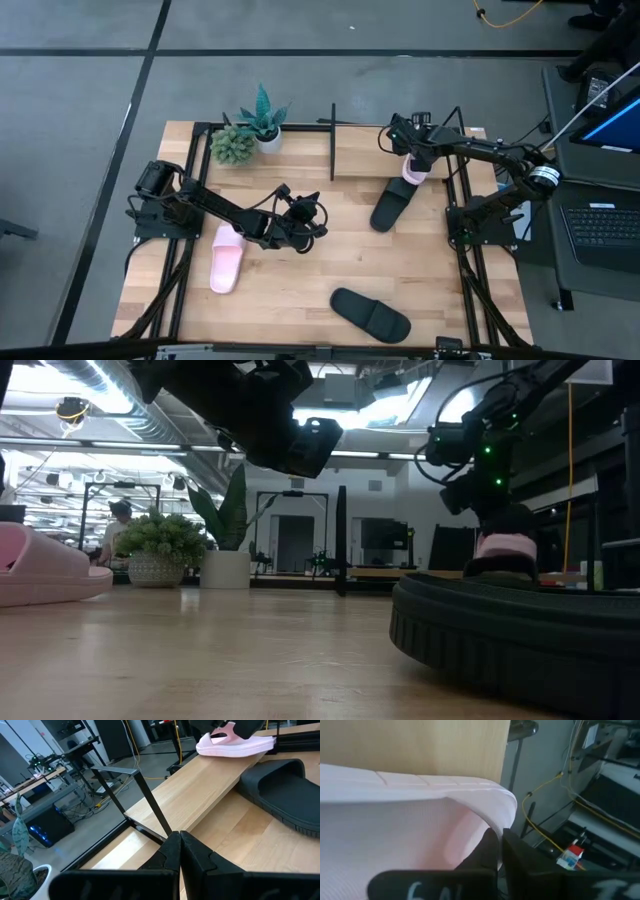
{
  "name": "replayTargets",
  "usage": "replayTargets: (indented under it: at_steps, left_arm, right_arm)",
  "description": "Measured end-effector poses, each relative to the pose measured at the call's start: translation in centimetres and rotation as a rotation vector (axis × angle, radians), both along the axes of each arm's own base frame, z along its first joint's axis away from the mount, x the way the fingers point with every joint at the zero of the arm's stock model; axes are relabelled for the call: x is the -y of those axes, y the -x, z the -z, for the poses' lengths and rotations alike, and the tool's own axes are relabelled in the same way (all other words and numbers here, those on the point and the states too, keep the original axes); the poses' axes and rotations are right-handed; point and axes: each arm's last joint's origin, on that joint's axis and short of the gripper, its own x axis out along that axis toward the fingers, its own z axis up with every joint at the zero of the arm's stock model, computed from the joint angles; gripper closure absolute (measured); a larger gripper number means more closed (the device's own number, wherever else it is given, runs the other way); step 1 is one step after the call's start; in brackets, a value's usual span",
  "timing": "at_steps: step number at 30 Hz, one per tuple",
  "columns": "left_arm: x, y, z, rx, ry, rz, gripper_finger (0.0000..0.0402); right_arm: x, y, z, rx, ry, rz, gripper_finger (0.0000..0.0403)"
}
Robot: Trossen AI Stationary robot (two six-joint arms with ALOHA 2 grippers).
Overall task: Pick and place slides into the shelf
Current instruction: Put the top pink slide on the shelf
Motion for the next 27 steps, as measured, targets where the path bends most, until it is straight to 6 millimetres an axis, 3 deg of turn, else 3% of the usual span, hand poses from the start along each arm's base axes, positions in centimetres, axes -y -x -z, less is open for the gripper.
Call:
replayTargets:
  at_steps: [8, 19, 27]
  left_arm:
    - [0.0, 0.0, 0.0, 0.001, 0.0, 0.0, 0.0402]
    - [0.0, 0.0, 0.0, 0.001, -0.002, -0.003, 0.0402]
    - [0.0, 0.0, 0.0, 0.003, -0.004, -0.008, 0.0402]
  right_arm:
    - [-0.3, -0.1, -0.2, -0.045, 0.013, -0.037, 0.0392]
    - [-0.9, 0.9, -2.3, -0.053, 0.049, -0.098, 0.0392]
    - [-1.0, 1.0, -2.3, -0.138, 0.023, -0.159, 0.0392]
